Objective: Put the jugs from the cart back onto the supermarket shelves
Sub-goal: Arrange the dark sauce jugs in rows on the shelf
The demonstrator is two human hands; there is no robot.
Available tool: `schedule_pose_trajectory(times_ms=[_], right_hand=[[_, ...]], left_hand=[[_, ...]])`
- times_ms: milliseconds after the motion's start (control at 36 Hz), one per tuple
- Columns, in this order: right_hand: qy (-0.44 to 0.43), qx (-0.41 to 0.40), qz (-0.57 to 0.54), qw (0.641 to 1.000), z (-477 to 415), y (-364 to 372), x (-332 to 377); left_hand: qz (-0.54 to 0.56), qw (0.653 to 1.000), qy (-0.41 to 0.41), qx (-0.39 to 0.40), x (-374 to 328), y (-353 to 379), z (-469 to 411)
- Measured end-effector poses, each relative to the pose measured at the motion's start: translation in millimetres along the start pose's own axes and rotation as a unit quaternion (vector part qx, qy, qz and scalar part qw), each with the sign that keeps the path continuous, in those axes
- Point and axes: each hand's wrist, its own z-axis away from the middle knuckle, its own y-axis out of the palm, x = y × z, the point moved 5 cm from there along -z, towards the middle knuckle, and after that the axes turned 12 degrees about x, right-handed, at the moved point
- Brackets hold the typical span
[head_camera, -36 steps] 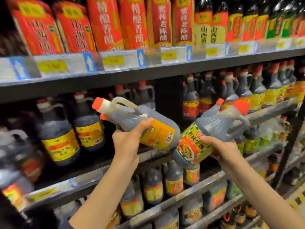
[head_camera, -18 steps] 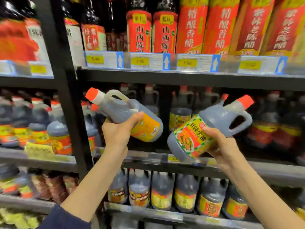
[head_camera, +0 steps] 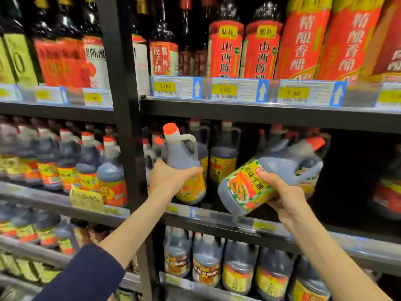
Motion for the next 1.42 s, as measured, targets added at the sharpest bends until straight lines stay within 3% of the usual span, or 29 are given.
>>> schedule_pose_trajectory(times_ms=[250,389,500,556,639,722,778,889,1028,1222,1417], right_hand=[[-0.008,0.000,0.010,1.000,-7.5,6.7,-8.1],[-0.007,-0.003,0.014,1.000,-8.4,8.6,-10.3],[-0.005,0.003,0.019,1.000,-10.4,12.4,-13.7],[-0.004,0.005,0.022,1.000,-11.2,12.7,-16.1],[-0.006,0.008,0.024,1.000,-13.7,11.5,-17.5],[-0.005,0.010,0.032,0.999,-17.1,12.4,-16.3],[-0.010,0.015,0.039,0.999,-19.0,13.9,-15.7],[-0.027,0.026,0.041,0.998,-19.0,15.1,-13.7],[-0.047,0.053,0.055,0.996,-19.3,16.6,-10.1],[-0.054,0.096,0.129,0.985,-28.3,13.7,-7.1],[0.035,0.151,0.225,0.962,-45.5,23.0,-11.1]], left_hand=[[-0.195,0.974,0.000,0.118,-9.7,7.6,-32.5],[-0.176,0.976,-0.001,0.127,-0.4,8.7,-40.9],[-0.078,0.989,-0.005,0.124,8.1,11.4,-35.9],[-0.003,0.996,0.055,0.075,13.4,7.9,-21.4],[0.072,0.961,0.266,-0.020,14.4,3.4,34.0],[0.036,0.928,0.359,0.093,20.0,32.7,69.5],[-0.001,0.920,0.349,0.176,18.0,52.1,64.7],[-0.118,0.923,0.290,0.222,5.6,75.7,34.0],[-0.203,0.902,0.236,0.298,2.9,102.1,13.0],[-0.200,0.919,0.228,0.254,2.8,105.1,18.4],[-0.223,0.937,0.201,0.179,5.2,98.2,23.0]])
